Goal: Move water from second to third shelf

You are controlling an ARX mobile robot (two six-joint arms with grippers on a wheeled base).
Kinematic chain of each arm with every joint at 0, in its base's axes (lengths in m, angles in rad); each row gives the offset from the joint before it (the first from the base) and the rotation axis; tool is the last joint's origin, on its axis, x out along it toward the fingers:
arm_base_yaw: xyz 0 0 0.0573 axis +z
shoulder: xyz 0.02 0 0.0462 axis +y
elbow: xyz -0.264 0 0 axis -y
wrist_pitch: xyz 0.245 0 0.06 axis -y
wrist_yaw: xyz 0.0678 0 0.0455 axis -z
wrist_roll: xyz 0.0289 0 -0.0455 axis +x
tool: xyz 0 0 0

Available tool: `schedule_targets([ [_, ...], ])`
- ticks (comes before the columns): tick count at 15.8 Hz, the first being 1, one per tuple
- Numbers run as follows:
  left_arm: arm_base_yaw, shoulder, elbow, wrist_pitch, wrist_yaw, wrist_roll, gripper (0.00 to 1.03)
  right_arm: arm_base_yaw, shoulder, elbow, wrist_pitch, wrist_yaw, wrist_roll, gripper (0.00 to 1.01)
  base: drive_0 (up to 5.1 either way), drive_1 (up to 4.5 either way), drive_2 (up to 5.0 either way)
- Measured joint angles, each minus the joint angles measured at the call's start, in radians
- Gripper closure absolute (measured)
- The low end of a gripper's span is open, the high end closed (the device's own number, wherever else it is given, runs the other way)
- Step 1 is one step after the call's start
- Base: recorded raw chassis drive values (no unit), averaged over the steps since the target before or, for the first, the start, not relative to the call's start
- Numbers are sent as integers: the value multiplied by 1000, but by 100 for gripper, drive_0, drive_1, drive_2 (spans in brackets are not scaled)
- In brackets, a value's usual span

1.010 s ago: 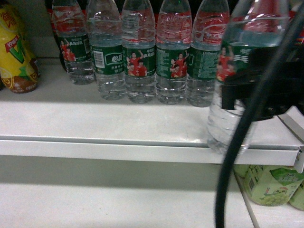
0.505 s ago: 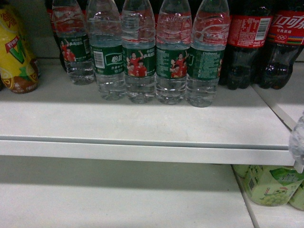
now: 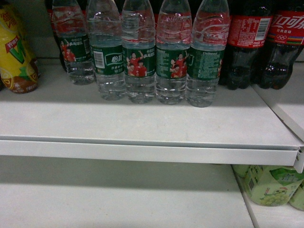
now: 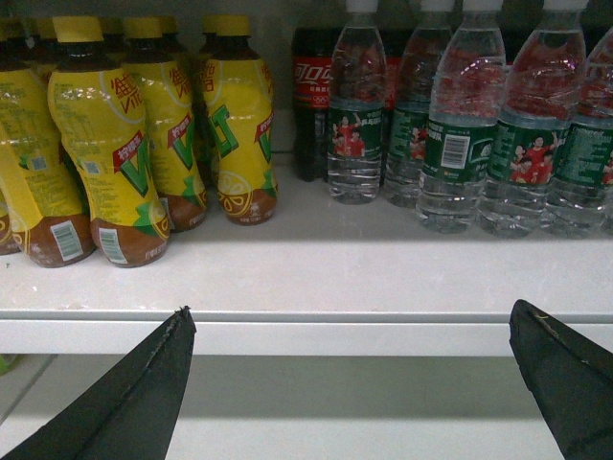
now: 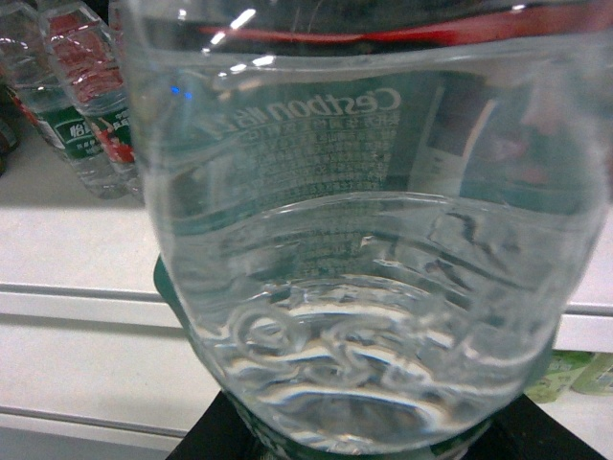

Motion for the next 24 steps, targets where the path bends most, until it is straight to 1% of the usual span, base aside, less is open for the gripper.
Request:
schedule_targets([
  [1, 0, 0, 0, 0, 0, 0, 5, -11, 0, 0, -14, -14, 7, 65, 0, 0, 0],
  [4, 0, 0, 0, 0, 0, 0, 5, -9, 0, 0, -35, -5, 6, 65, 0, 0, 0],
  [5, 0, 0, 0, 0, 0, 0, 5, -3, 0, 0, -47, -2, 2, 65, 0, 0, 0],
  [6, 0, 0, 0, 0, 0, 0, 5, 2, -6, 0, -66, 6, -10, 65, 0, 0, 0],
  [9, 0, 0, 0, 0, 0, 0, 5, 4, -13, 0, -60, 10, -19, 65, 0, 0, 0],
  [24, 0, 0, 0, 0, -2, 0, 5, 4, -13, 0, -60, 13, -25, 65, 0, 0, 0],
])
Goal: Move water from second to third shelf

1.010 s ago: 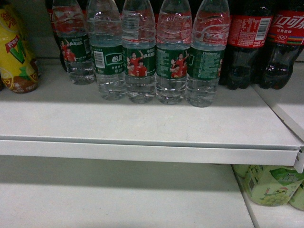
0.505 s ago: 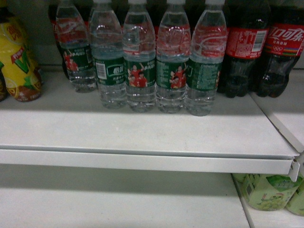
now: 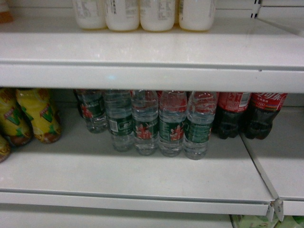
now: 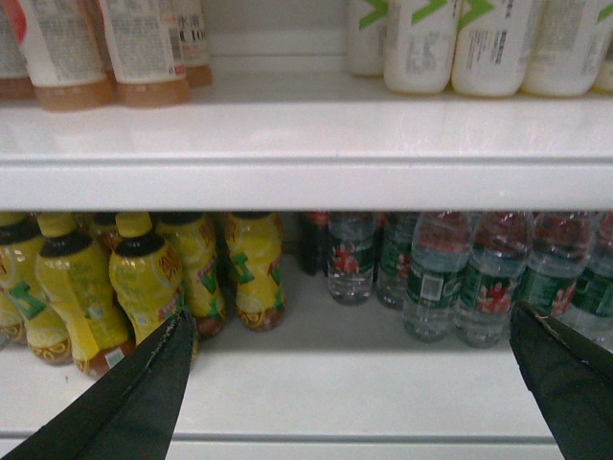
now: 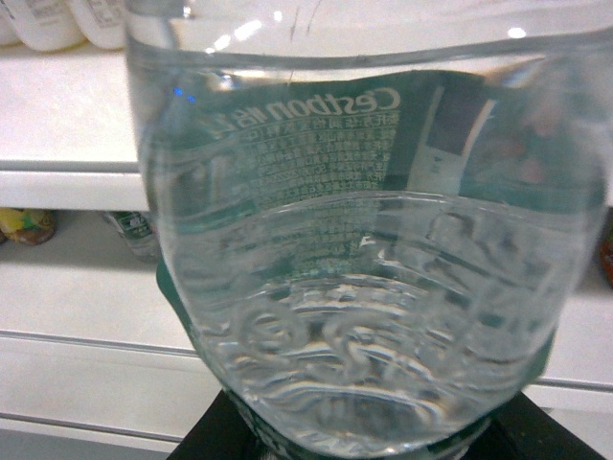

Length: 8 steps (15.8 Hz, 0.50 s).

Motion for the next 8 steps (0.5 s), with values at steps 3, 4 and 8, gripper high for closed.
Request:
schedule_targets([
  [3, 0, 0, 0, -1, 2, 0, 5, 0, 0, 0, 0, 0, -2, 65, 0, 0, 0],
  [4, 0, 0, 0, 3, 2, 0, 5, 0, 0, 0, 2, 0, -2, 65, 0, 0, 0],
  [8, 0, 0, 0, 2, 2, 0, 5, 0, -1, 7, 1, 0, -3, 65, 0, 0, 0],
])
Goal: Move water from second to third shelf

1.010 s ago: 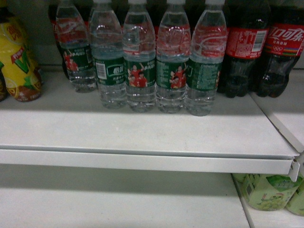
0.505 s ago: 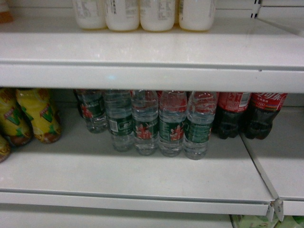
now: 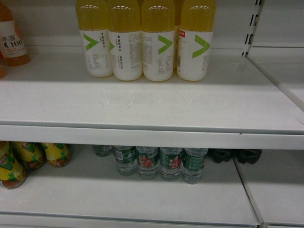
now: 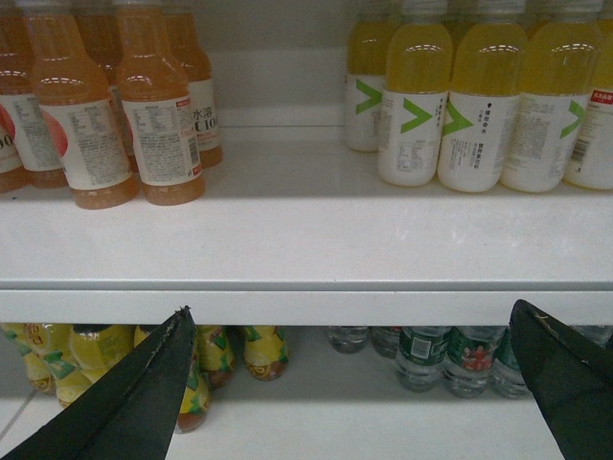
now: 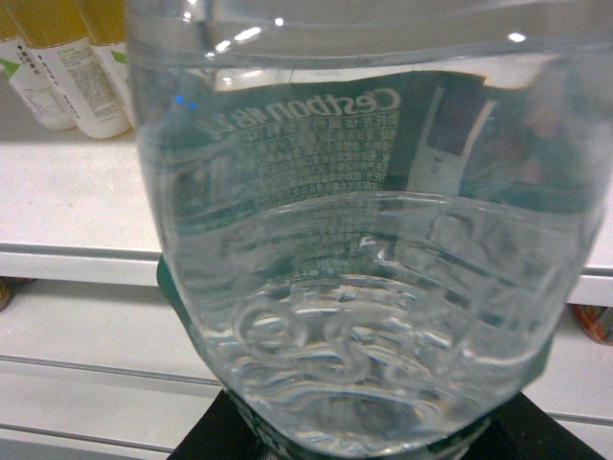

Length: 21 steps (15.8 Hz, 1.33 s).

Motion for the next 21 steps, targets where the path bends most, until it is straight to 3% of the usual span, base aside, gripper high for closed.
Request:
schedule_targets([
  [3, 0, 0, 0, -1, 0, 0, 5, 0, 0, 0, 0, 0, 0, 65, 0, 0, 0],
  [21, 0, 0, 0, -3, 0, 0, 5, -1, -2, 0, 0, 3, 0, 65, -492, 253, 253],
])
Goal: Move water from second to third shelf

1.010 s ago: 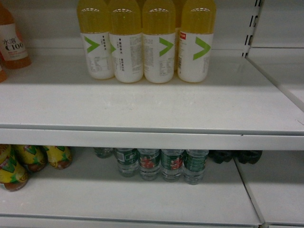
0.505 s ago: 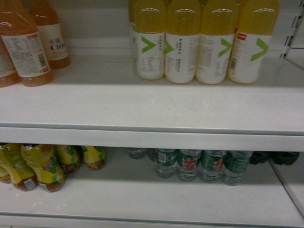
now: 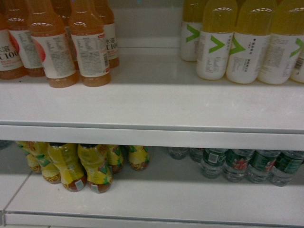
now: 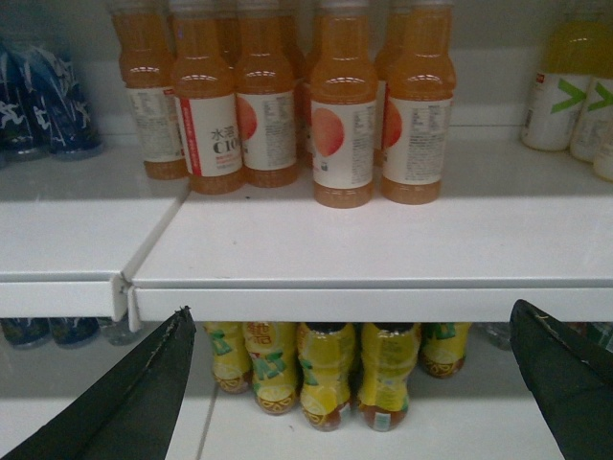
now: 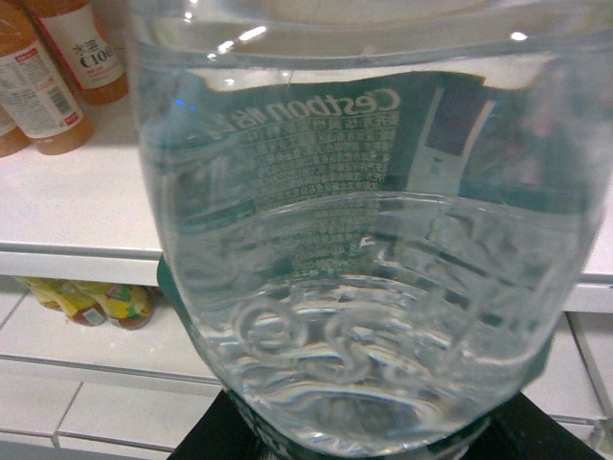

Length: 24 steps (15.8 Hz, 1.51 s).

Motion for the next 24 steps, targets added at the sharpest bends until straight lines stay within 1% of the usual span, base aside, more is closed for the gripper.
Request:
schedule_targets([
  [24, 0, 0, 0, 3, 0, 0, 5, 0, -1, 0, 0, 1, 0, 65, -504, 242, 242],
])
